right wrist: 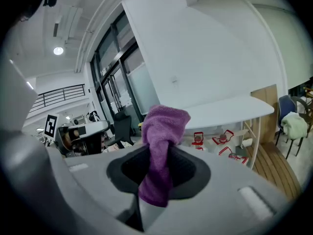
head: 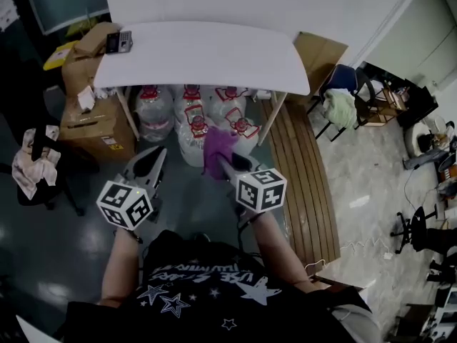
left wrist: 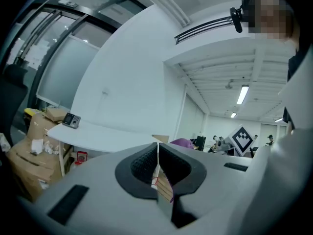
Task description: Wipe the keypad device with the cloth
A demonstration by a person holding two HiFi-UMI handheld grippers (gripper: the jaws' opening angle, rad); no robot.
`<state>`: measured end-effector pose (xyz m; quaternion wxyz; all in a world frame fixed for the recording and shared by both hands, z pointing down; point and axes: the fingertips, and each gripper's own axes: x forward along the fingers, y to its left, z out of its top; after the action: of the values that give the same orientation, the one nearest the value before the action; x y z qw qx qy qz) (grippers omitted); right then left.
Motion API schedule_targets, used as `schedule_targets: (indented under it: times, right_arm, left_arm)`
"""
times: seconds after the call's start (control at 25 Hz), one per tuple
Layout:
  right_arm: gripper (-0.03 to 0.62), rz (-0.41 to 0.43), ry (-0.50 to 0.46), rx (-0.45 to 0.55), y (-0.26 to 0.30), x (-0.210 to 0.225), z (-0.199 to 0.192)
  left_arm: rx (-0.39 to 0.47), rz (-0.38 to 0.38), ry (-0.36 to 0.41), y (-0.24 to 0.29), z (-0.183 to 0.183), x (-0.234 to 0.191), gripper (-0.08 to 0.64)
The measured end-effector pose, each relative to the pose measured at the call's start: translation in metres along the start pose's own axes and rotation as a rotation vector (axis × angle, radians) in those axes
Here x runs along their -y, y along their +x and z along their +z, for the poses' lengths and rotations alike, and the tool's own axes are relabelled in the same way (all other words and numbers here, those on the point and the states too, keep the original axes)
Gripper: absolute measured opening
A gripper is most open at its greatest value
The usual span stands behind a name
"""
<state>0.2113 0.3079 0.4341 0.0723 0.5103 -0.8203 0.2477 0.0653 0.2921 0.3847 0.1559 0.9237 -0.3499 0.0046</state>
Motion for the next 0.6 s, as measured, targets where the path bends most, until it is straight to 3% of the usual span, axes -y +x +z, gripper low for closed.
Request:
schedule_targets:
  times: [0.36,0.6]
  right_arm:
    - [0.097,-0.015,0.097,-0.003,-0.003,0.025,-0.013]
    - [0.097,-0.037,0.095,-0.01,-0.003,0.037,-0.009]
  left_arm:
    - [-0.032,0.026,0.002,0.002,-0.017,0.004,0.017]
    - [-0.029,0.045,-0.003,0.005,-0.011,-0.006,0.017]
